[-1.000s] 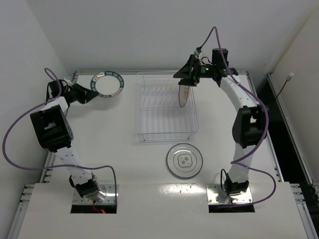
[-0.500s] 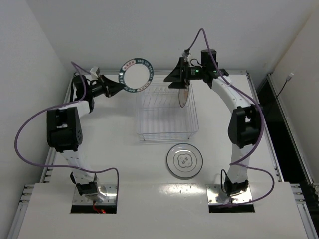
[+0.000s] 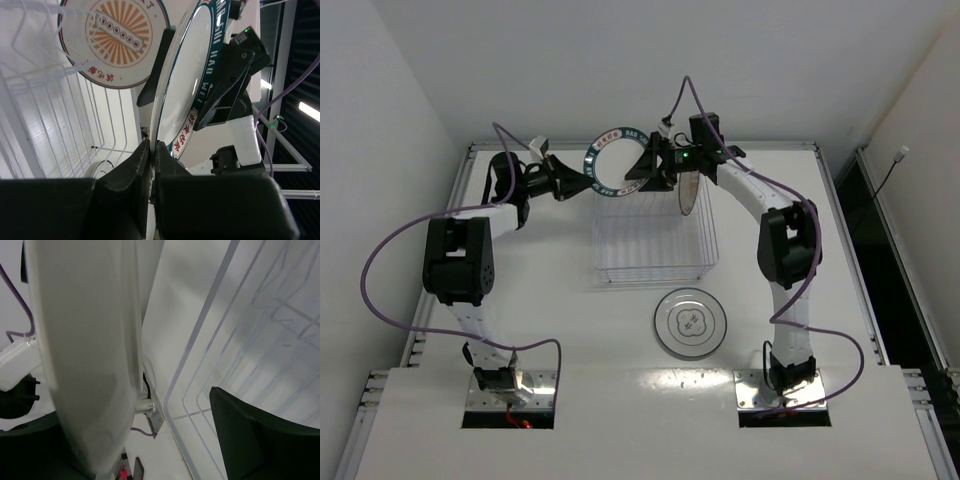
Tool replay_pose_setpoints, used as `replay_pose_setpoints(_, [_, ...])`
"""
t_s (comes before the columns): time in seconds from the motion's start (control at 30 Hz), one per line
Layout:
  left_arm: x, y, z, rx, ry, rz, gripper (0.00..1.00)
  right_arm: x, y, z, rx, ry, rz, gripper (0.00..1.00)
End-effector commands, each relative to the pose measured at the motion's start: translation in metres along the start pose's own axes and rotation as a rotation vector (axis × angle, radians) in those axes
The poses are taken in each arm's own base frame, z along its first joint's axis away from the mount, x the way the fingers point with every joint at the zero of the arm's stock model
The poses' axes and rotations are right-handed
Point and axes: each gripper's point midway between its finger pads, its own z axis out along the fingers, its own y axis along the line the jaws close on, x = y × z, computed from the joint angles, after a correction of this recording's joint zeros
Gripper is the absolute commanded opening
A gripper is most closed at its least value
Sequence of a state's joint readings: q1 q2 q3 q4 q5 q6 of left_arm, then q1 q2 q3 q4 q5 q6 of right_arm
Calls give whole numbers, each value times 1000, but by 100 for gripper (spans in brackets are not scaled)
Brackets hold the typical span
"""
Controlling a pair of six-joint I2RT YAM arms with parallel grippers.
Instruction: Load the plates into the dish rack
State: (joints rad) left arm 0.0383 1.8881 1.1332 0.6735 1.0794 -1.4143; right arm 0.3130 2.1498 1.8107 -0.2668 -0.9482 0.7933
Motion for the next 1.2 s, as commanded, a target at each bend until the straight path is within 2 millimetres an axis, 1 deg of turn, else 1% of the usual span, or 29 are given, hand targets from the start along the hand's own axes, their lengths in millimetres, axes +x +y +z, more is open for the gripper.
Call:
replay_pose_setpoints(0.0, [13,-33,-3,50,21,128,0,-25,24,3,-24,-64,-97,74])
replay_pose_setpoints(0.03, [16,-34,0,52,31,128,0,-22,26,6,-27,-56,-99,72])
replay_pose_setpoints(0.1, [22,-33,4,51,45,129,0,-25,28,6,-24,-66,-98,68])
replay_pose_setpoints(0.13, [22,-32,4,46,47,120,0,-26,22,8,-12,-70,-90,60])
replay_pose_setpoints(0.17, [25,-33,7,48,56,120,0,-25,28,11,-19,-66,-100,54])
replay_pose_setpoints(0.2, [25,-32,7,48,56,129,0,-25,28,11,-19,-66,-91,45])
replay_pose_setpoints(0.23, [28,-26,6,32,60,111,0,-26,23,12,-7,-68,-81,26])
replay_pose_setpoints(0.27, [28,-23,6,24,62,107,0,-27,26,12,-8,-69,-83,17])
replay_pose_setpoints(0.3, [29,-23,5,19,64,131,0,-30,23,12,12,-86,-82,9])
replay_pose_setpoints(0.33, [29,-19,6,-6,72,110,4,-31,23,11,24,-89,-85,2])
replay_pose_setpoints(0.4, [26,-16,8,-29,80,121,12,-35,29,4,57,-108,-100,0])
replay_pose_setpoints(0.43, [28,-9,7,-60,95,120,26,-39,35,0,70,-126,-117,0])
replay_pose_setpoints(0.47, [23,-3,4,-82,92,118,35,-47,40,-10,95,-156,-132,0])
replay_pose_setpoints(0.5, [16,-8,1,-91,87,143,44,-50,35,-17,168,-183,-119,0])
replay_pose_setpoints(0.53, [5,-2,-6,-117,66,198,54,-63,49,-33,203,-229,-179,0])
replay_pose_setpoints(0.57, [3,13,-12,-186,57,143,70,-66,46,-41,265,-244,-186,0])
replay_pose_setpoints(0.6, [-6,9,-16,-205,43,165,76,-64,27,-55,418,-254,-144,0])
replay_pose_setpoints(0.63, [-7,19,-21,-240,46,158,80,-75,37,-69,473,-289,-205,0])
replay_pose_setpoints(0.67, [-13,24,-27,-260,26,154,87,-81,27,-83,579,-325,-209,0])
replay_pose_setpoints(0.7, [-14,25,-26,-263,28,147,89,-74,22,-94,643,-313,-194,0])
replay_pose_setpoints(0.73, [-19,27,-30,-272,11,146,89,-70,17,-95,685,-300,-204,0])
replay_pose_setpoints(0.77, [-18,28,-30,-275,13,138,90,-70,6,-105,764,-317,-190,0])
replay_pose_setpoints(0.8, [-18,32,-30,-280,16,129,90,-65,1,-114,814,-305,-185,0])
replay_pose_setpoints(0.83, [-22,38,-32,-293,2,120,90,-59,-2,-115,854,-296,-181,0])
replay_pose_setpoints(0.87, [-21,39,-33,-296,4,112,90,-55,-15,-130,955,-294,-171,0])
replay_pose_setpoints(0.9, [-20,40,-33,-301,9,113,90,-53,-15,-133,996,-298,-177,0])
replay_pose_setpoints(0.93, [-25,46,-37,-313,-4,116,90,-52,-21,-143,1076,-305,-191,0])
replay_pose_setpoints(1.0, [-22,48,-38,-322,3,94,90,-47,-32,-146,1174,-271,-216,0])
replay_pose_setpoints(1.17, [-21,57,-42,-335,5,87,90,-39,-50,-147,1303,-218,-244,0])
